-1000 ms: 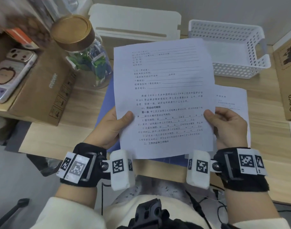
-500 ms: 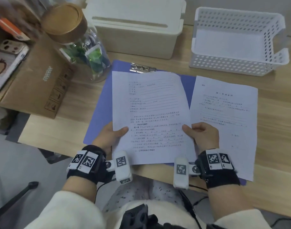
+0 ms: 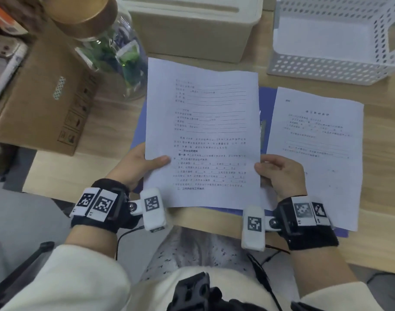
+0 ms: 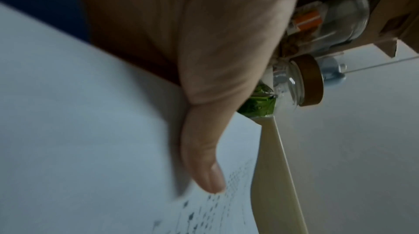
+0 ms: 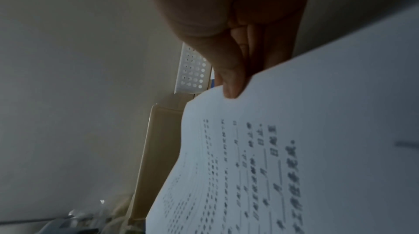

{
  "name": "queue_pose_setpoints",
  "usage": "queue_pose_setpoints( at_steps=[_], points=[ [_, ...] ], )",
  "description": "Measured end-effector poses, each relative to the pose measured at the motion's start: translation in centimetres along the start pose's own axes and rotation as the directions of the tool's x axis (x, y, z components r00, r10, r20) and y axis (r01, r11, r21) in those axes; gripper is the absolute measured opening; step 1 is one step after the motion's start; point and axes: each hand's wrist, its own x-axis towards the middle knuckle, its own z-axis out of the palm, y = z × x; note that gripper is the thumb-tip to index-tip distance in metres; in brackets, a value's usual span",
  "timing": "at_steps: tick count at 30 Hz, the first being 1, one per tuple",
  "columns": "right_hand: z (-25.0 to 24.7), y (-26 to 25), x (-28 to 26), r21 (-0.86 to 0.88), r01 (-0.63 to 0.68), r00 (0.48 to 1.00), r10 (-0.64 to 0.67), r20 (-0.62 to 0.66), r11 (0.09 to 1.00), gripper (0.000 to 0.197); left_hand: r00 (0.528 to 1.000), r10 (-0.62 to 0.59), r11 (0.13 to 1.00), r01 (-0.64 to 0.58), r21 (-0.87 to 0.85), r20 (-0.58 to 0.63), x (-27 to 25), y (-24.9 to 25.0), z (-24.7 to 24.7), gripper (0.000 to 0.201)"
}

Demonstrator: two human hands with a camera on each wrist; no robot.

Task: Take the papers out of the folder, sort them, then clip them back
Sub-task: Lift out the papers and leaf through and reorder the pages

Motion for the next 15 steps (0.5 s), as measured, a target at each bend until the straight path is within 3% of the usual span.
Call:
queue_pose_setpoints(
  at_steps=[5, 8, 10, 13, 15],
  points=[
    [1.9, 1.6, -0.3, -0.125, 0.023, 0.991, -0.039, -0.127, 0.992, 0.012, 1.0, 0.022, 0.997, -0.022, 0.077, -0.006, 1.9, -0.5, -1.2, 0.029],
    [2.7, 1.7, -0.6, -0.283, 0.039, 0.978, -0.094, -0.184, 0.958, 0.026, 0.999, 0.024, 0.993, -0.028, 0.116, 0.034, 2.4, -0.7, -1.6, 0.028],
    [2.9, 1.9, -0.6, -0.274, 0.051, 0.968, -0.115, -0.222, 0.96, 0.026, 0.999, 0.016, 0.992, -0.02, 0.121, 0.04, 2.6, -0.8, -1.8, 0.026],
    [3.1, 2.3, -0.6, -0.241, 0.055, 0.956, -0.121, -0.267, 0.969, 0.009, 0.999, 0.008, 0.99, -0.014, 0.141, 0.039, 2.8, -0.7, -2.1, 0.028],
    [3.2, 2.6, -0.7, -0.25, 0.082, 0.944, -0.156, -0.29, 0.965, 0.013, 1.0, 0.012, 0.989, -0.015, 0.149, 0.02, 3.0, -0.9, -2.2, 0.03]
  ],
)
